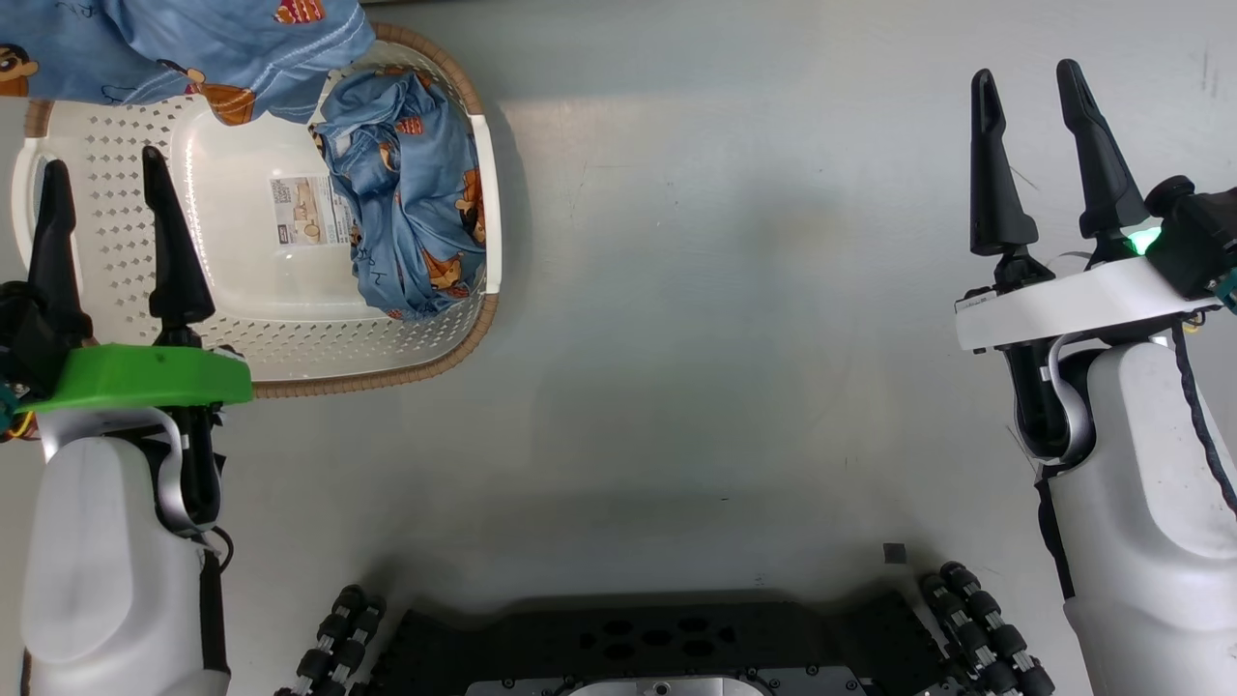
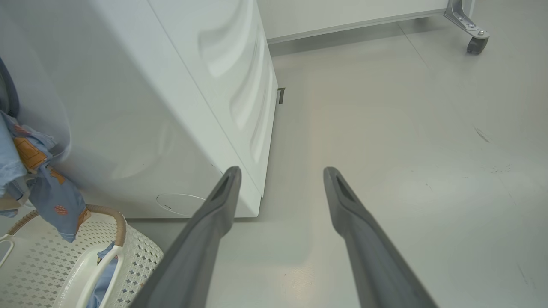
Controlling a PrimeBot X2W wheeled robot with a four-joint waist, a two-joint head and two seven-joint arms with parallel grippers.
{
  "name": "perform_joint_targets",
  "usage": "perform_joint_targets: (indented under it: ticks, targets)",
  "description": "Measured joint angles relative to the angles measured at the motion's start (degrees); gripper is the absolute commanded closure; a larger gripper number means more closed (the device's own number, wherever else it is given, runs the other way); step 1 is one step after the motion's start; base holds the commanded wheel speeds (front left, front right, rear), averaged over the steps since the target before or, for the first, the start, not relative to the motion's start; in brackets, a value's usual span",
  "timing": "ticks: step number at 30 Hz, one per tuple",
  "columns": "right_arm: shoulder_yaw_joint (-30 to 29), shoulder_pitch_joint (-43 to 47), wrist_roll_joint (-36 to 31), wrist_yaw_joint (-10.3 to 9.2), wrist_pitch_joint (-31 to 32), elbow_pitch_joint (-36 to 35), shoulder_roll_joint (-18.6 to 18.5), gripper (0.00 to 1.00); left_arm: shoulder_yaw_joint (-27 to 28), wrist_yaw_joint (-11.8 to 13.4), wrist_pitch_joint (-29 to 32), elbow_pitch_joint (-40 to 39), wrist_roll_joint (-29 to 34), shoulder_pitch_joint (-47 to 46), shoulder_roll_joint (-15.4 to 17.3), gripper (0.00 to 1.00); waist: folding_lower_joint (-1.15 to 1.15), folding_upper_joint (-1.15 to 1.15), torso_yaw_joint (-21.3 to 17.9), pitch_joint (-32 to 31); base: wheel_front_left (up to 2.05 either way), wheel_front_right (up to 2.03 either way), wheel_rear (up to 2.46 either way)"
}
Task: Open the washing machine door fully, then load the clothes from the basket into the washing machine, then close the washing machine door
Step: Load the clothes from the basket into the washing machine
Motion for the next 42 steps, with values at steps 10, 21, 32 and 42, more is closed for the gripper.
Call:
perform_joint_targets:
  ticks: [10, 21, 32, 42]
  targets:
    - [0.2, 0.0, 0.0, 0.0, 0.0, 0.3, 0.0, 0.0, -0.2, -0.2, 0.0, 0.9, 0.3, 0.7, -0.1, 0.0, 0.0, 0.0, -0.1, -0.3, 0.0, 0.0, 0.0]
    - [0.3, 0.0, 0.0, 0.0, 0.0, 0.4, -0.3, 0.0, -0.1, -0.2, 0.0, 1.3, 0.3, 0.7, -0.2, 0.0, 0.0, 0.0, -0.3, -0.8, 0.0, 0.0, 0.0]
    - [0.6, 0.0, 0.0, 0.0, 0.0, 0.4, -0.3, 0.0, -1.9, -0.2, 0.0, 1.9, 0.1, -0.5, -0.4, 0.0, 0.0, 0.0, -0.5, -0.7, 0.0, 0.0, 0.0]
    - [0.9, 0.0, 0.3, 0.0, 0.0, 0.5, -0.3, 0.0, -3.4, -0.4, 0.0, 4.9, -1.7, -5.1, -0.6, 0.0, 0.0, 0.0, -1.2, -0.1, 0.0, 0.0, 0.0]
